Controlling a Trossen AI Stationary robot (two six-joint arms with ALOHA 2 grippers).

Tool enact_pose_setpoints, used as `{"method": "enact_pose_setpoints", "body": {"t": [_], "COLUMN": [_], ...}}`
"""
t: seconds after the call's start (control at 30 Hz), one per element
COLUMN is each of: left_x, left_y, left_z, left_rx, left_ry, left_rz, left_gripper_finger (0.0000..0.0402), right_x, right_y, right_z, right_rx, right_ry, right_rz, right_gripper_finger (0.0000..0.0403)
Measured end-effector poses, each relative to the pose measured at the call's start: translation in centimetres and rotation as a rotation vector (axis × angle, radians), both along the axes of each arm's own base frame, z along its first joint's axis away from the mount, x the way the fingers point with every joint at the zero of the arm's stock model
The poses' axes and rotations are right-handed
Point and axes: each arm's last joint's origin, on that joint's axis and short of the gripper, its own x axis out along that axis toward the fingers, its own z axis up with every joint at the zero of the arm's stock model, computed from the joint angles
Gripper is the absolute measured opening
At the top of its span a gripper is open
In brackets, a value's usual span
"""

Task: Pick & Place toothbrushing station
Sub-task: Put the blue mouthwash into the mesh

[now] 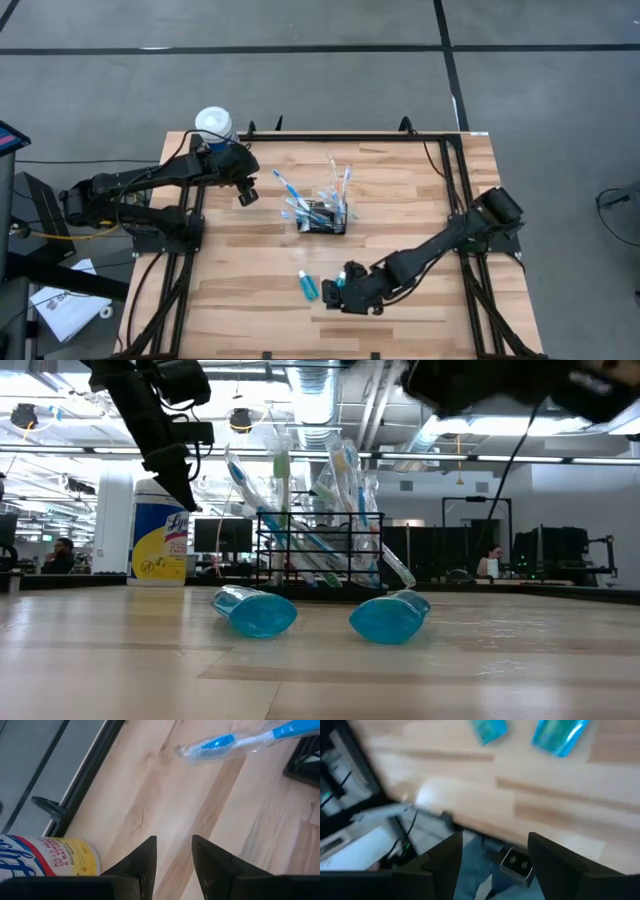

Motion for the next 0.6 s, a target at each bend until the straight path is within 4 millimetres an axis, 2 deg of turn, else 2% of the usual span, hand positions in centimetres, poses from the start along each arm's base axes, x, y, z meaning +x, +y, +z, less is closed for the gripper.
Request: {"method": "enact_pose_setpoints", "body": {"t": [0.2, 0.37, 0.6], "left_x": [0.0, 0.0, 0.0], "left_y": [0.0, 0.0, 0.0], "left_z": [0.0, 0.0, 0.0], "left_rx": [0.011, 0.015, 0.016], "left_ry": [0.012, 0.016, 0.016], "left_rz": [-0.020, -0.026, -0.028], "left_gripper_finger": [0.0117, 0.0117, 0.0117], "right_x": [1.0, 0.5, 0.8], "right_y": [-1.5, -3.1, -4.6], "right_z": [-1.4, -2.2, -3.1], "right_rx": [-0.008, -0.038, -0.009], "right_ry": [0.093, 0.240, 0.330], "right_rz": [-0.041, -0.062, -0.050], "right_gripper_finger": [0.0221, 0.0226, 0.0229]}}
